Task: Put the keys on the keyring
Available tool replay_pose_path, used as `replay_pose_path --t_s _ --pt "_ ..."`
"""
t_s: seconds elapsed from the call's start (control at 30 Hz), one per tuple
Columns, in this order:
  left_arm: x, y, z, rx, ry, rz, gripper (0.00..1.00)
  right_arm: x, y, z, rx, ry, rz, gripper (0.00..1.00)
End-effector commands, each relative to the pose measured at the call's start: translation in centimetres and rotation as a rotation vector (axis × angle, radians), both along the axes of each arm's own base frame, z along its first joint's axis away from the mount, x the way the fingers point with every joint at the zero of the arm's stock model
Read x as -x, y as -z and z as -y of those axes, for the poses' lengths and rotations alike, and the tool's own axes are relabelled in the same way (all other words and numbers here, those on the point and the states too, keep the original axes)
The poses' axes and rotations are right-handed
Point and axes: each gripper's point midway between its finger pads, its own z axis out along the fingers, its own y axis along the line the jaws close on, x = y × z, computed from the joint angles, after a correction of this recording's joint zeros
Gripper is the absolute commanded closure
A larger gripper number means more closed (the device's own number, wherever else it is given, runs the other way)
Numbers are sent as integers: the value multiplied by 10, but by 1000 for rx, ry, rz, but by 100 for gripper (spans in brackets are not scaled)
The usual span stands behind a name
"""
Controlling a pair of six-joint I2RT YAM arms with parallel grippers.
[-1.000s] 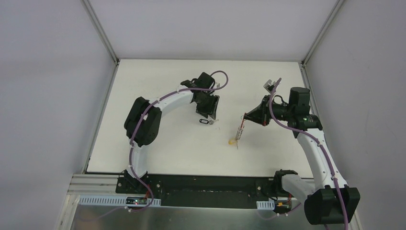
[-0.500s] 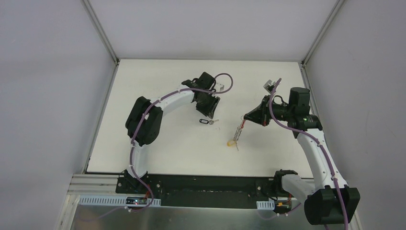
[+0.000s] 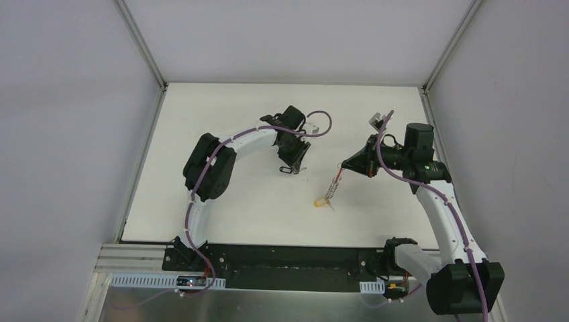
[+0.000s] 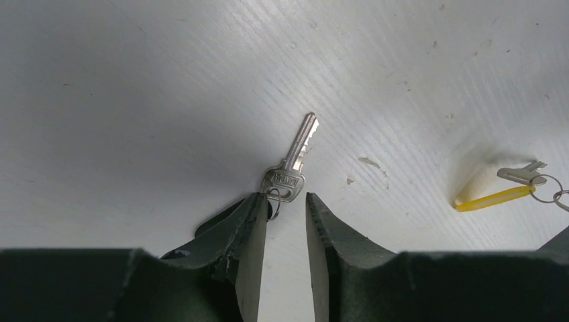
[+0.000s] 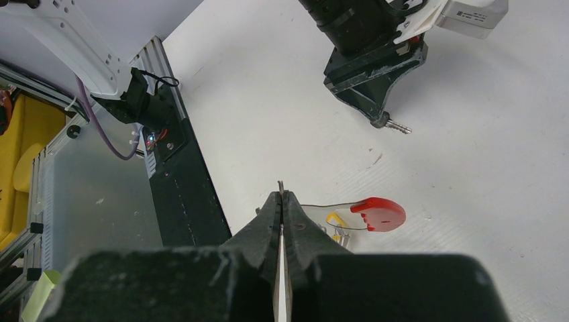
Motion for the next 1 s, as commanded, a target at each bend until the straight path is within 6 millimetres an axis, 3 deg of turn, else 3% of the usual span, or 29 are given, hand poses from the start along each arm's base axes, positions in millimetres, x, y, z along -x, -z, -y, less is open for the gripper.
replay_pose_path --t_s 0.0,0.6,0.97 --pt "1 -8 1 11 47 41 72 1 -14 -2 -27 -37 84 100" --pt "3 -4 -7 -16 68 66 82 3 -14 -3 -33 -41 82 100" --pt "5 -11 -9 -8 80 83 79 3 -13 -3 -34 -42 80 100"
